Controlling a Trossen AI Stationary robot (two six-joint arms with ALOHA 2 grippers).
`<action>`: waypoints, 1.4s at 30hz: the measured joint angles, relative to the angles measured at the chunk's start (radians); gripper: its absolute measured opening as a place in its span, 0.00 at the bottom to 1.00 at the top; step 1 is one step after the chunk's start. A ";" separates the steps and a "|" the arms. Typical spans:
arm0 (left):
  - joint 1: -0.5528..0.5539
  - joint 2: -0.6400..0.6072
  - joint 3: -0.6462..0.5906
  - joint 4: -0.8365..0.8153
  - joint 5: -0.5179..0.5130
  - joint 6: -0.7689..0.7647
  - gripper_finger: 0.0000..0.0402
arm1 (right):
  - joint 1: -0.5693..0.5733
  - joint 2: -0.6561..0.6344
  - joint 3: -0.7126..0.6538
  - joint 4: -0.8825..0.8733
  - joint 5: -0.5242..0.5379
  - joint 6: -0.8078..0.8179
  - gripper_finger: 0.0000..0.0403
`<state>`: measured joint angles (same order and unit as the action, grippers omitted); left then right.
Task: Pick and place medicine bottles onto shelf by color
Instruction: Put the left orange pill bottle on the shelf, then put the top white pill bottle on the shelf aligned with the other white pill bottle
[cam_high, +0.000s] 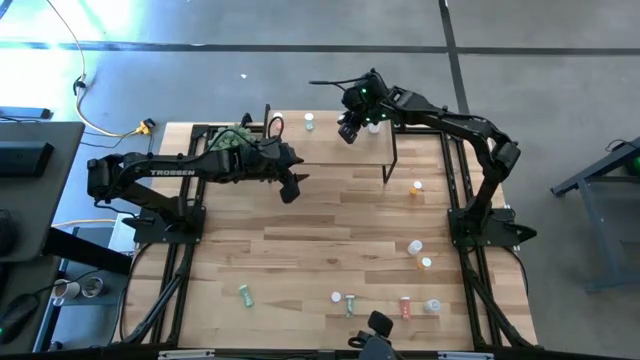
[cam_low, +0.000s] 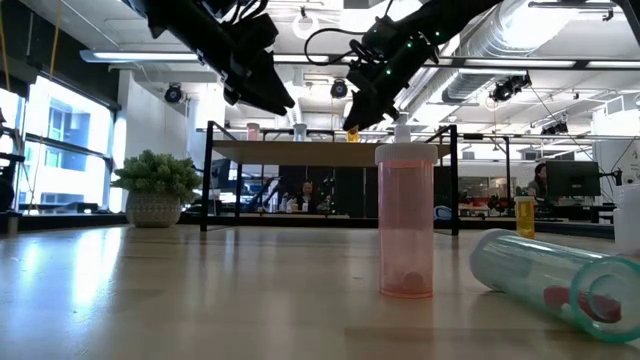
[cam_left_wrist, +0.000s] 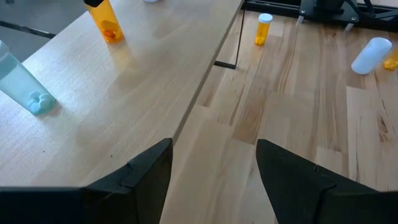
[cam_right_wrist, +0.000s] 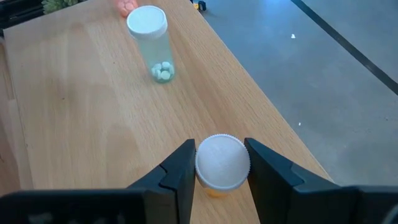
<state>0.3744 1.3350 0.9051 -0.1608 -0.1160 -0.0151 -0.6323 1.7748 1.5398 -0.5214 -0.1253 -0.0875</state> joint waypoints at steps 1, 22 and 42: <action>0.000 0.000 0.000 0.000 0.000 0.000 0.55 | 0.000 0.000 0.000 -0.004 0.000 0.000 0.29; 0.000 0.000 0.000 0.000 0.000 0.001 0.55 | 0.005 -0.011 0.017 -0.013 0.020 0.001 0.47; -0.032 -0.062 -0.001 -0.058 -0.004 0.034 0.55 | 0.079 -0.169 0.019 -0.071 0.009 0.088 0.47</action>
<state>0.3424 1.2733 0.9043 -0.2191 -0.1200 0.0193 -0.5530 1.6057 1.5585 -0.5922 -0.1162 0.0005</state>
